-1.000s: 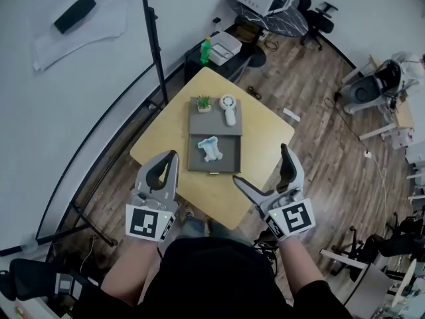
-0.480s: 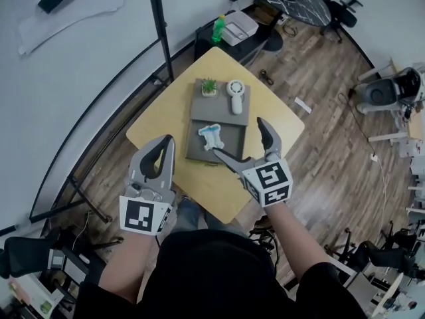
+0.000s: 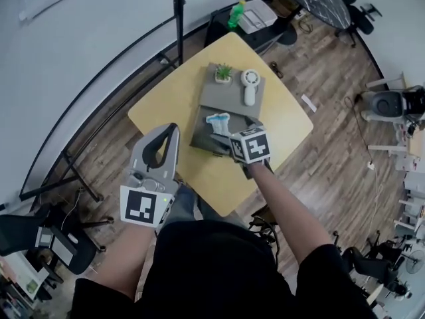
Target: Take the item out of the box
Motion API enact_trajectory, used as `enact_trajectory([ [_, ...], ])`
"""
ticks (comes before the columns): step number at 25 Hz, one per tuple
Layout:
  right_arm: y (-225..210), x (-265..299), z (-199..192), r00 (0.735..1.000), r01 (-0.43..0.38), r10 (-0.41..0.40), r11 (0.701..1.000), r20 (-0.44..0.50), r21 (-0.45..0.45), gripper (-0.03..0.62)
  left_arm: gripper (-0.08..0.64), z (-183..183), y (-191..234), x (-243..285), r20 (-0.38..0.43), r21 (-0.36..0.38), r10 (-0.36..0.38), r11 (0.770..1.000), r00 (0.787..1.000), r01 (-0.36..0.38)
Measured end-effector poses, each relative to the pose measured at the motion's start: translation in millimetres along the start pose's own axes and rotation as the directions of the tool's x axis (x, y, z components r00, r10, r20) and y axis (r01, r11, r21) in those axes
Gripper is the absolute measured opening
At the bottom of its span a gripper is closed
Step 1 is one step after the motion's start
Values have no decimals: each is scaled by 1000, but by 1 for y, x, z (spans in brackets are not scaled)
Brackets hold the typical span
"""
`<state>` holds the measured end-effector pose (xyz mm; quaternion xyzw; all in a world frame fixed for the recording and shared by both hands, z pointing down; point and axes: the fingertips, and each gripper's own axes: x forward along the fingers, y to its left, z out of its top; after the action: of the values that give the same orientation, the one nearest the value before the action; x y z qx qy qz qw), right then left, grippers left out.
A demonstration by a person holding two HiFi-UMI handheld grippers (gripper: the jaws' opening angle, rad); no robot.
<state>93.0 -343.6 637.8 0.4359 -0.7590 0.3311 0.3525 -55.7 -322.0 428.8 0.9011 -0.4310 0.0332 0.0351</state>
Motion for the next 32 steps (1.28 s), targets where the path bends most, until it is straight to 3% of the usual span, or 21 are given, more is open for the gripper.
enact_trajectory([
  [5,-10,41,-30,985,-8,26,994,-171,105,554,0,-9,6,-1,-9,-13,10,1000,1000,-10],
  [12,-23,76,-60,935,20,47,983,-352,184,494,0,-26,11,-1,-49,-40,23,999,999,-25],
  [20,-35,99,-70,897,91,27,966,-442,243,449,0,-35,10,0,-59,-64,26,997,998,-30],
  [24,-39,104,-77,875,127,-1,966,-484,227,406,0,-40,10,-2,-67,-72,30,997,997,-35],
  [28,-41,106,-82,861,138,-13,968,-508,209,297,0,-41,8,-3,-65,-79,30,996,997,-36],
  [32,-43,107,-86,851,144,-26,972,-524,186,242,0,-45,3,-5,-74,-87,22,996,997,-28],
])
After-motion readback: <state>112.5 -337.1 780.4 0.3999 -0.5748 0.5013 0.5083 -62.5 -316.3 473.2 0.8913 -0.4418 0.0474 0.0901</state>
